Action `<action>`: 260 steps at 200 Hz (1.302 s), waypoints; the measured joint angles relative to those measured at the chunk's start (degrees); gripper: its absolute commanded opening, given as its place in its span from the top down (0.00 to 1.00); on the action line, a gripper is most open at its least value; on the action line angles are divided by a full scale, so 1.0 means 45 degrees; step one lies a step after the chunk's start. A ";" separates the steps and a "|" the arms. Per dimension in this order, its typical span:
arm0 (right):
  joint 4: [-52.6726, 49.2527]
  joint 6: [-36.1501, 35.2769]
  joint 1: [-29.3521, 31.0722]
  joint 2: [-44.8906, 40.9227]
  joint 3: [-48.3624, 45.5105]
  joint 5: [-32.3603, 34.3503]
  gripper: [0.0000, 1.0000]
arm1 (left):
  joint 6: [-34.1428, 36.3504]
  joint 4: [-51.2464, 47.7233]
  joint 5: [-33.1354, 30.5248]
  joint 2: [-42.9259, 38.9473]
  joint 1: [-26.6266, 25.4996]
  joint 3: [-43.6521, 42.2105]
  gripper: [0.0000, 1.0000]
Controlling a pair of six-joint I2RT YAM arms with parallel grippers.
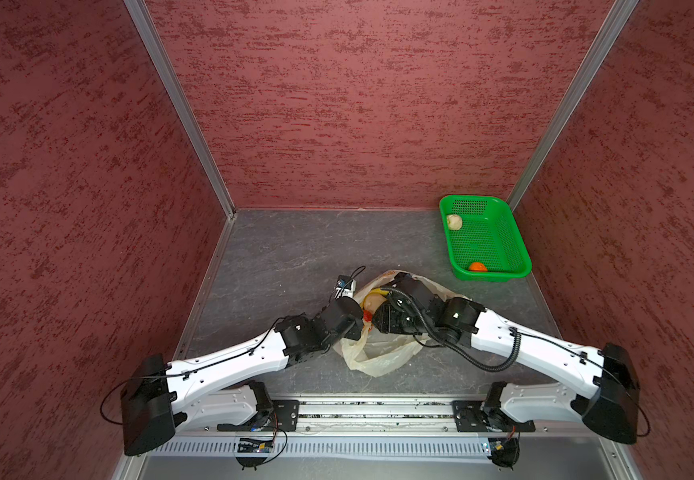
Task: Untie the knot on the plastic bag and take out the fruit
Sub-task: 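Lift the dark avocado out with the right gripper and carry it to the green basket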
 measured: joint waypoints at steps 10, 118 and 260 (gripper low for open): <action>-0.0204 -0.0044 0.0000 -0.0068 0.0253 0.0000 0.42 | 0.0000 -0.0034 0.0000 0.0000 0.0010 0.0000 1.00; -0.2414 -0.0801 -0.1875 -0.0408 0.4274 0.0063 0.43 | 0.0257 -0.0083 0.0058 -0.0010 0.0015 0.0000 1.00; 0.0321 -0.3376 -1.1846 0.3789 0.4925 -0.1336 0.42 | 0.0539 -0.0180 0.0267 -0.0019 0.0068 0.0330 1.00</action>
